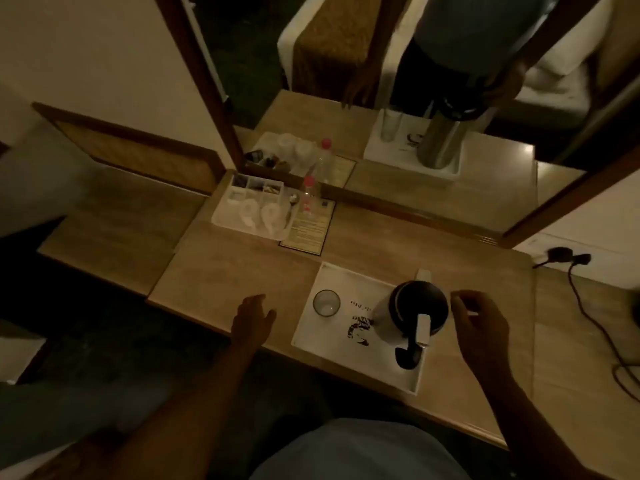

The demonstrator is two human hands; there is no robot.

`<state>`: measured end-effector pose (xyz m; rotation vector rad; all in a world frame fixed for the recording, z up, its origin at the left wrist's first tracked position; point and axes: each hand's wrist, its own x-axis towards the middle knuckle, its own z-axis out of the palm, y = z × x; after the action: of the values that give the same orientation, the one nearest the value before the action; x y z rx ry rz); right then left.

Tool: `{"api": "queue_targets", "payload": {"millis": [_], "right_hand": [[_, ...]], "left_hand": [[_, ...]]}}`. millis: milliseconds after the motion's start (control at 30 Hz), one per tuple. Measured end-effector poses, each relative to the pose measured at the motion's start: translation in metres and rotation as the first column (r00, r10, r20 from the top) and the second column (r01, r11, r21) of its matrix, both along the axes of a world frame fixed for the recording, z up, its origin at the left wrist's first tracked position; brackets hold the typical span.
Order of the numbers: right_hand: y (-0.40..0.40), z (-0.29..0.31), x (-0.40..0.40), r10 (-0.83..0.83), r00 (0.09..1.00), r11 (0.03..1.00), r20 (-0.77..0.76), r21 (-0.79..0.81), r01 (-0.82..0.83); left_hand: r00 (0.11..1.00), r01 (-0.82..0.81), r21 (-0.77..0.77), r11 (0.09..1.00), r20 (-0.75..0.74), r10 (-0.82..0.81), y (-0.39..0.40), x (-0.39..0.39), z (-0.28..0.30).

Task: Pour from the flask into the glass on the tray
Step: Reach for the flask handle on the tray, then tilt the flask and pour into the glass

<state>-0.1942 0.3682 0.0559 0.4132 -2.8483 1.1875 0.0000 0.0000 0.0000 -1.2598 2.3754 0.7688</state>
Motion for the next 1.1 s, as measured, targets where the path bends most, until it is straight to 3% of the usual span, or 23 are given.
{"api": "queue_targets", "payload": {"millis": [100, 200, 333, 433, 500, 700, 833, 1000, 1100], "right_hand": [[0.013, -0.013, -0.002, -0.024, 0.966, 0.999, 0.258, -0.017, 0.029], [0.017, -0.026, 0.009, 0.023, 0.845, 0.996, 0.534, -0.089, 0.029], [0.007, -0.041, 0.035, 0.004, 0.713, 0.971, 0.701, -0.172, 0.164], [-0.012, -0.047, 0.052, 0.111, 0.514, 0.883, 0.851, -0.321, 0.342], [-0.024, -0.052, 0.062, 0.132, 0.445, 0.843, 0.886, -0.337, 0.42], [-0.043, -0.055, 0.089, 0.137, 0.632, 0.717, 0.762, -0.517, 0.468], [-0.048, -0.065, 0.088, 0.097, 0.655, 0.668, 0.75, -0.537, 0.516], [-0.041, -0.074, 0.084, -0.006, 0.671, 0.696, 0.742, -0.479, 0.536], [-0.037, -0.069, 0.076, -0.067, 0.686, 0.772, 0.725, -0.398, 0.496]], "left_hand": [[0.998, -0.051, -0.023, 0.998, 0.042, 0.052, 0.001, -0.016, -0.008], [0.993, -0.047, -0.021, 0.999, 0.11, 0.049, 0.004, -0.034, -0.019], [0.99, 0.012, -0.024, 1.0, 0.14, -0.009, 0.005, -0.056, -0.035], [0.987, 0.034, -0.005, 0.999, 0.154, -0.033, 0.005, -0.066, -0.045], [0.983, 0.063, 0.037, 0.997, 0.168, -0.068, 0.001, -0.07, -0.055], [0.966, 0.156, 0.055, 0.986, 0.198, -0.164, -0.004, -0.068, -0.07], [0.956, 0.162, 0.064, 0.985, 0.236, -0.173, -0.007, -0.07, -0.073], [0.951, 0.158, 0.068, 0.985, 0.258, -0.171, -0.011, -0.073, -0.073], [0.958, 0.141, 0.073, 0.987, 0.241, -0.155, -0.011, -0.073, -0.073]]}}
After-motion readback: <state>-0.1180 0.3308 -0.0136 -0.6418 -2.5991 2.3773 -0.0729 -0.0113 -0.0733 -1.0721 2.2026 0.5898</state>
